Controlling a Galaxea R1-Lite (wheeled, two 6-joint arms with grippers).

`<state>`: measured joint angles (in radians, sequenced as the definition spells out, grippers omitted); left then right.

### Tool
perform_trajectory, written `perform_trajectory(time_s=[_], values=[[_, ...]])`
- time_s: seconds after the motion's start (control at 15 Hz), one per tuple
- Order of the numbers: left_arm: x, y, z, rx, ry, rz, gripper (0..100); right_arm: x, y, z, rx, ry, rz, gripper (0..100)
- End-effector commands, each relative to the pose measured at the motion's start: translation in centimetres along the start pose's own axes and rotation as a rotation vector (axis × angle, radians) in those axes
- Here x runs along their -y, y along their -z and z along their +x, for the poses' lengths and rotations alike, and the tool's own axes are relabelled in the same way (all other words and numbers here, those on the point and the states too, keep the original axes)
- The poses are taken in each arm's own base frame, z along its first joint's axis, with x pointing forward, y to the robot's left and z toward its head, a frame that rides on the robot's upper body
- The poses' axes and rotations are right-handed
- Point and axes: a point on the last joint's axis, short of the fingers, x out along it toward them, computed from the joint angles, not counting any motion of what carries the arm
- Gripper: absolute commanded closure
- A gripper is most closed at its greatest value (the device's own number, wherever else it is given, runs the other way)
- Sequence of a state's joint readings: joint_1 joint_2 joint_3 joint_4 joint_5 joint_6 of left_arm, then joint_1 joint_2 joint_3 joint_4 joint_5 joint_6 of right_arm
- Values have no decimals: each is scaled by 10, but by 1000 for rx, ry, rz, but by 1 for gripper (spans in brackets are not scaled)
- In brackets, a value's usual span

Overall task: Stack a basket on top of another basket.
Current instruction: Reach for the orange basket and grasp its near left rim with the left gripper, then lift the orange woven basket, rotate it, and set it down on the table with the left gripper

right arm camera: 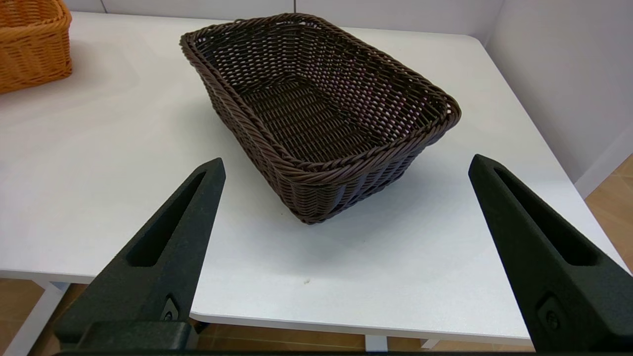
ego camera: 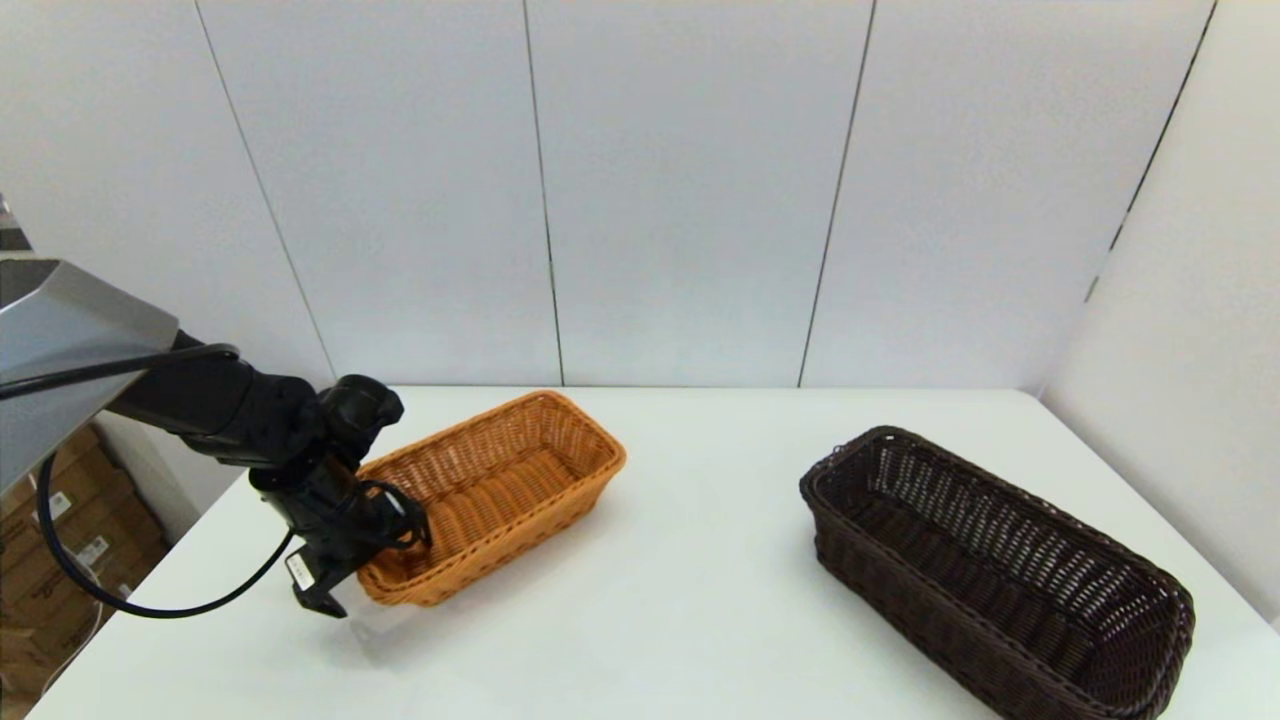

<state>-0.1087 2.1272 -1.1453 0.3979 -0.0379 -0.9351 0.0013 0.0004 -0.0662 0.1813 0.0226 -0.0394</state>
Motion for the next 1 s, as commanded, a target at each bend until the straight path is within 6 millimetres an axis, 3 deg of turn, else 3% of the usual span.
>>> perform_trajectory(time_s=[0.07, 0.6, 0.87, 1.0], values=[[0, -1, -9, 17, 19, -4, 100, 0, 0, 0, -3, -1, 0, 0], [2, 1, -43, -29, 186, 6, 100, 0, 0, 0, -3, -1, -2, 0], [-6, 7, -97, -86, 423, 39, 100, 0, 0, 0, -3, -1, -2, 0], [-11, 11, -114, -103, 496, 59, 100, 0, 0, 0, -3, -1, -2, 0]])
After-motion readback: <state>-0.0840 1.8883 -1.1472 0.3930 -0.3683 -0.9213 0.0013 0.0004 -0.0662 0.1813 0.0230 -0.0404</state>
